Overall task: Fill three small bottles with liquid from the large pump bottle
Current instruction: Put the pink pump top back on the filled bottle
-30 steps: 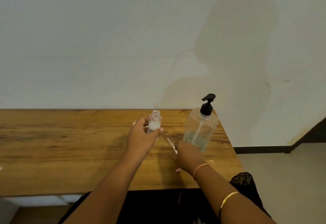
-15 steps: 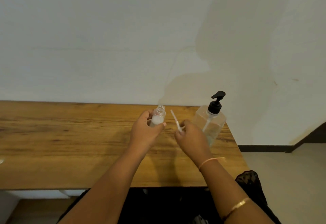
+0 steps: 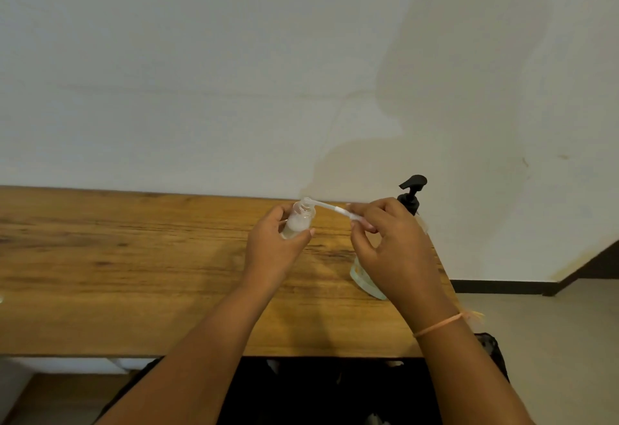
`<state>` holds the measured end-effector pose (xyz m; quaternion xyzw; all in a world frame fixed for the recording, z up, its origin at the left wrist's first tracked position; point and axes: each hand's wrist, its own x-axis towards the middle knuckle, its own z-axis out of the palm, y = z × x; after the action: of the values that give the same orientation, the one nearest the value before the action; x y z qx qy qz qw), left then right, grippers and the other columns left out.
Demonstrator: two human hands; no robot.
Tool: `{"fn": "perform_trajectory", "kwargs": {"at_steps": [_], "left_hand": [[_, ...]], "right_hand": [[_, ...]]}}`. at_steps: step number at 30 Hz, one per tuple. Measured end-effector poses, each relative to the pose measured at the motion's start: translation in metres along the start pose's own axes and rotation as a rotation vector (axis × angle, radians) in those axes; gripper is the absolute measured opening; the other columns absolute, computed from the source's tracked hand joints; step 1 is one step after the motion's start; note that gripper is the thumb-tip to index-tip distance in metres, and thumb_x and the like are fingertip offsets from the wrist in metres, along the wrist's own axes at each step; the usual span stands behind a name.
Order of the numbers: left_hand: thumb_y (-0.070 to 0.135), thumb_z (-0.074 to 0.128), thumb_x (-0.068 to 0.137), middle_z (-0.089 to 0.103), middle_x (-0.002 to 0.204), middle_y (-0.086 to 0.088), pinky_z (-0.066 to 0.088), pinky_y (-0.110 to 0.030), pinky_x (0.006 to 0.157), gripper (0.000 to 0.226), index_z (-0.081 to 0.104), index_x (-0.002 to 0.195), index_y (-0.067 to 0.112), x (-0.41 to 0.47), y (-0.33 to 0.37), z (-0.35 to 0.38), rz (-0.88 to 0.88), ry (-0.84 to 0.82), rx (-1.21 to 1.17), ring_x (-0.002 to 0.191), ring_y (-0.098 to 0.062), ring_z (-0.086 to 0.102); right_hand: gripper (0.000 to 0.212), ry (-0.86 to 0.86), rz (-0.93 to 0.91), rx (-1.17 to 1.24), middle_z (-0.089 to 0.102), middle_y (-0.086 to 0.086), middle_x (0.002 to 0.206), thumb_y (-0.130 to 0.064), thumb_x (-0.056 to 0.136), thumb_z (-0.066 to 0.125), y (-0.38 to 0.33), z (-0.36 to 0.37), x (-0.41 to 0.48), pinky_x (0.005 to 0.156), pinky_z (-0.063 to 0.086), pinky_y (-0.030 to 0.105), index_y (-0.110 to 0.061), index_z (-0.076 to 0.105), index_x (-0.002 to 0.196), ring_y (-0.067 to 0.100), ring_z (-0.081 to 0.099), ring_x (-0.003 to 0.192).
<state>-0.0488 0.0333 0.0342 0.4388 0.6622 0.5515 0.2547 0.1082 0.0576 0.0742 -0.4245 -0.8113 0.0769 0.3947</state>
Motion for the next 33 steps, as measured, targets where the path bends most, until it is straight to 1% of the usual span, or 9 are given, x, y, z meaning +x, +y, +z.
{"fn": "perform_trajectory", "kwargs": {"at_steps": [6, 10, 14, 16, 18, 22, 27, 30, 33], "left_hand": [[0.017, 0.076, 0.075, 0.065, 0.094, 0.007, 0.051, -0.028, 0.069, 0.029, 0.057, 0.092, 0.031, 0.001, -0.007, -0.001, 0.093, 0.009, 0.104, 0.087, -0.013, 0.062], [0.015, 0.075, 0.075, 0.061, 0.099, 0.008, 0.041, -0.014, 0.067, 0.031, 0.063, 0.103, 0.021, 0.0, -0.008, 0.001, 0.182, 0.006, 0.225, 0.089, -0.01, 0.056], [0.018, 0.074, 0.076, 0.057, 0.095, 0.014, 0.046, -0.029, 0.081, 0.033, 0.064, 0.107, 0.02, -0.003, -0.007, 0.003, 0.212, -0.03, 0.274, 0.091, -0.009, 0.055], [0.021, 0.074, 0.077, 0.06, 0.098, 0.013, 0.044, -0.03, 0.084, 0.033, 0.063, 0.108, 0.022, -0.005, -0.007, 0.005, 0.225, -0.077, 0.306, 0.092, -0.006, 0.054], [0.022, 0.073, 0.078, 0.061, 0.1, 0.014, 0.043, -0.018, 0.08, 0.034, 0.063, 0.11, 0.023, -0.007, -0.006, 0.007, 0.233, -0.124, 0.324, 0.092, -0.002, 0.053], [0.02, 0.074, 0.077, 0.05, 0.088, 0.028, 0.035, 0.0, 0.069, 0.037, 0.063, 0.112, 0.023, -0.01, -0.002, 0.011, 0.23, -0.185, 0.3, 0.086, 0.011, 0.049], [0.024, 0.076, 0.076, 0.05, 0.09, 0.027, 0.037, 0.0, 0.068, 0.035, 0.061, 0.107, 0.029, -0.011, -0.001, 0.016, 0.204, -0.242, 0.281, 0.086, 0.009, 0.049], [0.024, 0.077, 0.073, 0.058, 0.098, 0.02, 0.044, -0.01, 0.077, 0.039, 0.062, 0.11, 0.028, -0.011, -0.004, 0.02, 0.172, -0.251, 0.215, 0.093, 0.003, 0.054], [0.026, 0.078, 0.073, 0.061, 0.106, 0.014, 0.048, -0.016, 0.078, 0.046, 0.061, 0.116, 0.025, -0.012, -0.006, 0.024, 0.123, -0.256, 0.166, 0.096, 0.001, 0.056]], "right_hand": [[0.025, -0.034, -0.002, -0.076, 0.056, 0.0, 0.09, -0.014, 0.086, 0.062, 0.002, -0.006, 0.002, 0.058, 0.049, 0.033, -0.018, 0.07, 0.109, 0.016, 0.054, 0.077], [0.023, -0.07, -0.021, -0.204, 0.058, 0.003, 0.093, -0.013, 0.083, 0.063, 0.0, -0.011, 0.004, 0.057, 0.051, 0.037, -0.018, 0.071, 0.105, 0.018, 0.054, 0.079], [0.026, -0.171, -0.069, -0.252, 0.057, 0.003, 0.1, -0.014, 0.086, 0.063, -0.003, -0.015, 0.005, 0.061, 0.049, 0.033, -0.019, 0.068, 0.111, 0.019, 0.053, 0.085], [0.029, -0.222, -0.078, -0.174, 0.056, 0.0, 0.104, -0.016, 0.087, 0.063, -0.005, -0.014, 0.005, 0.065, 0.04, 0.019, -0.018, 0.064, 0.116, 0.012, 0.049, 0.086], [0.028, -0.24, -0.024, -0.057, 0.052, -0.005, 0.101, -0.017, 0.086, 0.066, -0.005, -0.012, 0.007, 0.063, 0.033, 0.008, -0.017, 0.059, 0.113, 0.006, 0.045, 0.084], [0.027, -0.233, 0.156, 0.161, 0.054, -0.009, 0.094, -0.02, 0.082, 0.07, 0.0, -0.013, 0.008, 0.071, 0.043, 0.014, -0.016, 0.058, 0.106, 0.006, 0.051, 0.085], [0.012, -0.279, 0.284, 0.421, 0.062, -0.009, 0.101, -0.02, 0.086, 0.065, 0.011, -0.005, 0.003, 0.078, 0.048, 0.022, -0.016, 0.067, 0.097, 0.004, 0.057, 0.093], [0.012, -0.206, 0.362, 0.5, 0.063, -0.009, 0.094, -0.022, 0.085, 0.066, 0.012, 0.0, 0.003, 0.069, 0.046, 0.012, -0.022, 0.062, 0.097, 0.002, 0.058, 0.085], [0.019, -0.11, 0.344, 0.417, 0.062, -0.01, 0.084, -0.028, 0.084, 0.067, 0.007, 0.004, 0.003, 0.065, 0.045, 0.008, -0.023, 0.058, 0.1, 0.001, 0.058, 0.079]]}}
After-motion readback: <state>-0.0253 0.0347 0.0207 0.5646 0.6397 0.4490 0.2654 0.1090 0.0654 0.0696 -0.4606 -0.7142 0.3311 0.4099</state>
